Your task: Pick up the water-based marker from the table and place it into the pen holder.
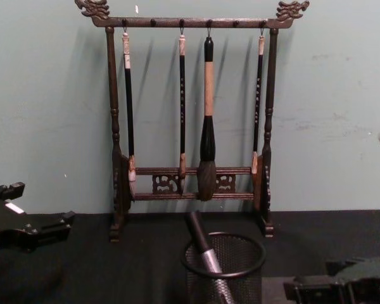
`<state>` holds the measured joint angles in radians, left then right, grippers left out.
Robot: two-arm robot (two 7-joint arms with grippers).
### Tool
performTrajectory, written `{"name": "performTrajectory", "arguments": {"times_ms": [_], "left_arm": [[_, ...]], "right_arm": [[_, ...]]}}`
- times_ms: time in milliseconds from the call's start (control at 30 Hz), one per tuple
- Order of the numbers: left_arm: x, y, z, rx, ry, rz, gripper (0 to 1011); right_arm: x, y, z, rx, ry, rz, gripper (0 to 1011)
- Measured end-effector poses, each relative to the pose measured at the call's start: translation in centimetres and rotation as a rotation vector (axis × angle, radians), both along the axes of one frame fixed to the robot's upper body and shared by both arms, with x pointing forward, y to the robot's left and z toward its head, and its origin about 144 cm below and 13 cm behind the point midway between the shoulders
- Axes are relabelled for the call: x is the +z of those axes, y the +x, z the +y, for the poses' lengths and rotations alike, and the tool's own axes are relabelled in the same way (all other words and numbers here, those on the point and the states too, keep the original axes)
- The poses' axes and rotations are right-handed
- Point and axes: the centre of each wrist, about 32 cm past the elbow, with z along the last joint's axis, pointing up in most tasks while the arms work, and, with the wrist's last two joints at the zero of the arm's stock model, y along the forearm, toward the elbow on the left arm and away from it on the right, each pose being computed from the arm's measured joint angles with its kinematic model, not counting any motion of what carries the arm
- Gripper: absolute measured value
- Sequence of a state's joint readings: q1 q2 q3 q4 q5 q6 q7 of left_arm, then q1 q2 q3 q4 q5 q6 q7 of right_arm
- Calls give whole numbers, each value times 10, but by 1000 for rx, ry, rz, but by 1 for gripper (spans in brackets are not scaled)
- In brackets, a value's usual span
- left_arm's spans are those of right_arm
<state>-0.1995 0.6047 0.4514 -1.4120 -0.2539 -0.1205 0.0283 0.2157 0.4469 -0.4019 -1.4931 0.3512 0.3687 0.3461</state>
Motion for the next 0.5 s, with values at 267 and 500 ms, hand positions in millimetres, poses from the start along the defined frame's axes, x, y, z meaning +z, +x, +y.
{"name": "performTrajectory", "arguments": {"times_ms": [267, 500], "left_arm": [[0, 0, 0, 0, 0, 0, 1009], [0, 0, 0, 0, 0, 0, 1009]], "right_arm": [[-7, 0, 3, 2, -26, 42, 1000], [-10, -1, 4, 2, -40, 52, 1002]]}}
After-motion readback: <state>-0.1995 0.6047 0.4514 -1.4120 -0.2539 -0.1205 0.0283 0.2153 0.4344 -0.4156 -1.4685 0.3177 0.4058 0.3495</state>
